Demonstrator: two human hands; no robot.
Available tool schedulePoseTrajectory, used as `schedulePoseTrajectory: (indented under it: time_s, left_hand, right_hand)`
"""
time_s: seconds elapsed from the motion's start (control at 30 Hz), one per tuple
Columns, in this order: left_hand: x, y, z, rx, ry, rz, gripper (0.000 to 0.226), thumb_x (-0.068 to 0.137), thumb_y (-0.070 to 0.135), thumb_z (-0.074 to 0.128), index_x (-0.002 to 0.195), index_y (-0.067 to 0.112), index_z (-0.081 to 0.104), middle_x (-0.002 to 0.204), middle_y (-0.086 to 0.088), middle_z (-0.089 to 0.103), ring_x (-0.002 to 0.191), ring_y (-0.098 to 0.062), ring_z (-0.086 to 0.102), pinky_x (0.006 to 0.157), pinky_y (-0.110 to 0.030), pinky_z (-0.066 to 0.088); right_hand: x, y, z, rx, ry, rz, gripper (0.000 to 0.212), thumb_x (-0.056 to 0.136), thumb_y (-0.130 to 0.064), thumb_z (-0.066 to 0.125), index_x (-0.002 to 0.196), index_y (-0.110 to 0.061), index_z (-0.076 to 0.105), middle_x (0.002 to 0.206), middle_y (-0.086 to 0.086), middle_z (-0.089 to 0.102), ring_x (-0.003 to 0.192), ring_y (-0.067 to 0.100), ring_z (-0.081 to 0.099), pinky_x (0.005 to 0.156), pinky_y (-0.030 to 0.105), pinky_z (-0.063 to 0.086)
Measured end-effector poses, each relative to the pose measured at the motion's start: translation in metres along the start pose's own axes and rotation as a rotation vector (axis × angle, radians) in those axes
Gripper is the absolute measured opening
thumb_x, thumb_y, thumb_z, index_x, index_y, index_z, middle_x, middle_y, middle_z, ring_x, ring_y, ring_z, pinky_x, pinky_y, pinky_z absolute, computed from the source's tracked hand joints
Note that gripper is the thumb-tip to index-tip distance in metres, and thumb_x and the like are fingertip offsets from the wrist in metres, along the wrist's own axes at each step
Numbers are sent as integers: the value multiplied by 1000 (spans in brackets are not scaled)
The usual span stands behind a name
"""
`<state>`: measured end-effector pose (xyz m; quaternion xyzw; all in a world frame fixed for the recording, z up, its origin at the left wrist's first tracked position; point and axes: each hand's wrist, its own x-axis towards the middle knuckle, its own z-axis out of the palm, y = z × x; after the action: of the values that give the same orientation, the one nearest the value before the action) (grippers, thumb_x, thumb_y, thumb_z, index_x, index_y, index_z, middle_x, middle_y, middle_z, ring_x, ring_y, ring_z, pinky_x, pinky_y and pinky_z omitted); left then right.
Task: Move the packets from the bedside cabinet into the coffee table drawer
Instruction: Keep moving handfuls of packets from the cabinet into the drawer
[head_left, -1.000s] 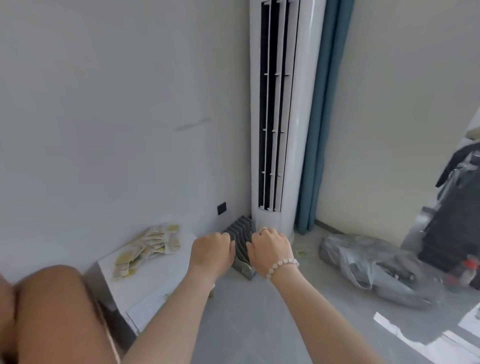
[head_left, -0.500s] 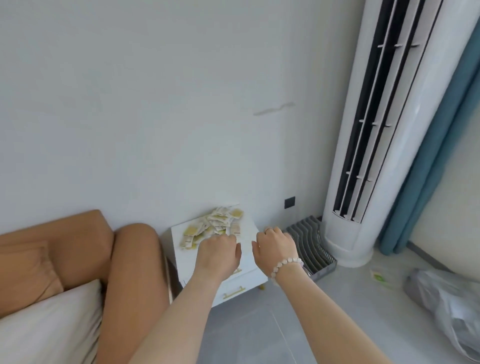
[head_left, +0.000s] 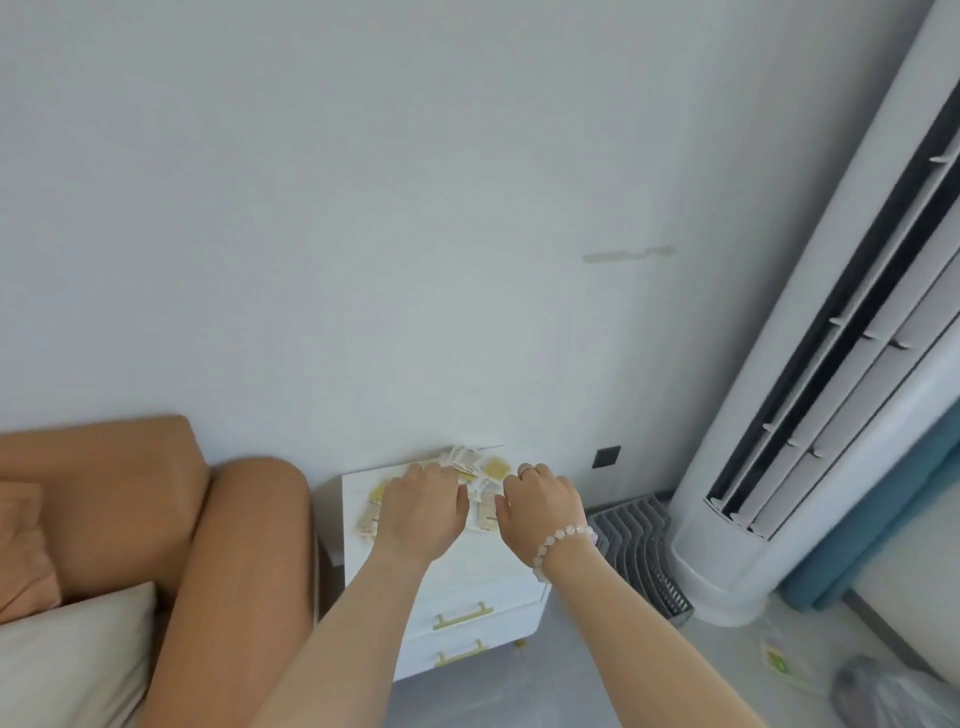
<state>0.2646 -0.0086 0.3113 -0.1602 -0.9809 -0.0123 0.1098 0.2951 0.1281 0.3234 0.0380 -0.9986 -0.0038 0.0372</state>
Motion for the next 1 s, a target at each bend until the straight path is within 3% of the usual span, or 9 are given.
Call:
schedulePoseTrajectory:
  time_s: [0.2,0.27,0.33,0.63,0.9,1.0]
  left_hand:
    - [55,-72,34,-38,28,-101,31,95,34,45,87,13,65,86,-3,66,83,-22,63,59,-29,38]
    - [69,-93,45,-3,45,-83,29,71,37,75,58,15,61,56,1,58,53,-16,58,44,-22,24]
    - [83,-107,56,-27,19,-116,41,48,31,88,41,17,51,40,3,46,36,-14,47,41,-18,14]
    - [139,-115,109,-108,-57,-93,42,44,23,89,41,14,48,38,1,43,32,-19,45,42,-17,15]
    - [175,-110,234,-90,-271,-221,38,43,20,90,46,12,52,41,-1,44,33,-20,45,42,-17,15]
    - [185,-108,278,-46,-308,-265,24,57,19,79,51,11,57,44,-1,45,34,-20,45,42,-18,14]
  right_hand:
    - [89,-37,21,-34,-71,-46,36,100,-29,28,111,-11,57,114,5,57,108,22,50,83,30,38]
    - [112,-45,29,-23,-92,-44,37,100,-31,28,113,-11,57,115,5,56,110,21,49,84,30,38]
    - [130,-49,37,-5,-108,-38,38,100,-31,27,114,-11,56,115,4,56,111,21,49,84,29,38]
    - [190,-8,83,61,-196,66,37,100,-32,29,106,-12,60,111,3,59,108,18,51,82,28,40]
    - [245,68,207,68,-469,114,36,100,-35,27,111,-19,57,115,-3,56,109,13,51,87,25,42]
    - [273,89,252,60,-543,114,35,99,-37,30,118,-19,53,120,-3,51,112,13,49,86,23,44]
